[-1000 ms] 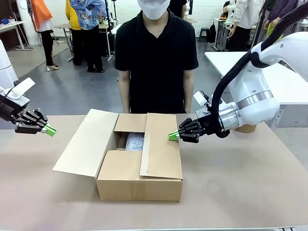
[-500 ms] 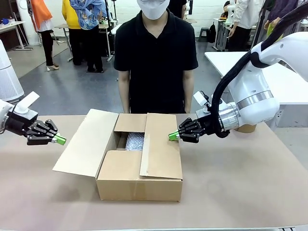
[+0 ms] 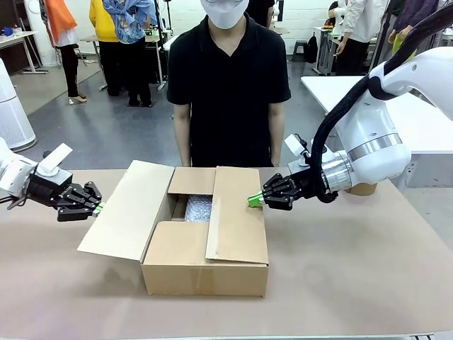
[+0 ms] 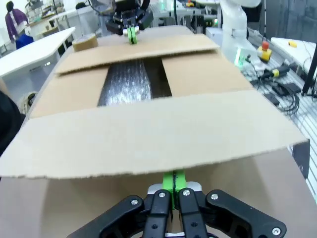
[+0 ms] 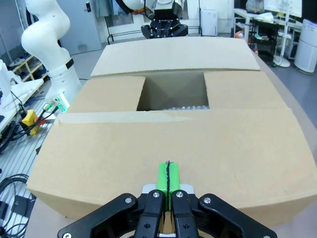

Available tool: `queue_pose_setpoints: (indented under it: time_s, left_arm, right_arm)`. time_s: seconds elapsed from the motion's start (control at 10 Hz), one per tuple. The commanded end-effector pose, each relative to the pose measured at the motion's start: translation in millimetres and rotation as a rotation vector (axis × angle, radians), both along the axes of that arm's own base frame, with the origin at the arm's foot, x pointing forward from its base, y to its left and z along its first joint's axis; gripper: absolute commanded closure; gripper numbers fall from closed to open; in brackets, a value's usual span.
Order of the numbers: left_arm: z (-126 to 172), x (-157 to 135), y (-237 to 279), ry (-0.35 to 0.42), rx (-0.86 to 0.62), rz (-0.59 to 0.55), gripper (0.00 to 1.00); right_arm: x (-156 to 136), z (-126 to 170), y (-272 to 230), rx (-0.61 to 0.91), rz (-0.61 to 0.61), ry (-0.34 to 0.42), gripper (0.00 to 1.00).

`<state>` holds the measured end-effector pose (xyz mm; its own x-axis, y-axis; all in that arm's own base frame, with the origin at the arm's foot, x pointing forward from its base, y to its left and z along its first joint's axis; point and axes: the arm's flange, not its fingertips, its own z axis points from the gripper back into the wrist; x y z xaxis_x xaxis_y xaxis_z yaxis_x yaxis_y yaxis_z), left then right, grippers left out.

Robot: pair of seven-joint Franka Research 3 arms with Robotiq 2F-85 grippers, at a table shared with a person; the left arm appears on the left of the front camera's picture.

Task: Wrap the clocks to prevent damage.
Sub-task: Push the left (or right) flap of the Package Box to close it.

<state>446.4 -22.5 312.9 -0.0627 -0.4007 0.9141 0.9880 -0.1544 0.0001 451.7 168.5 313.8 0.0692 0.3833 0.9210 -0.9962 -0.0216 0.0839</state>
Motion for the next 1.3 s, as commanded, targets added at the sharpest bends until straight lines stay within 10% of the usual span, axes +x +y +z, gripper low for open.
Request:
queue_pose_setpoints:
  time_s: [0.0,0.5,1.2]
  left_arm:
    - [3,4,-11,0.074,-0.126,0.041,1.0]
    - [1,1,-44,0.205,-0.225,0.005,1.0]
    - [-5,-6,-94,0.101,-0.2,-0.061,1.0]
  right_arm:
    - [-1,-5,2,0.002,-0.011,0.01,0.99]
    - [-1,-5,2,0.002,-0.011,0.01,0.99]
    - [-1,-5,2,0.002,-0.011,0.01,0.99]
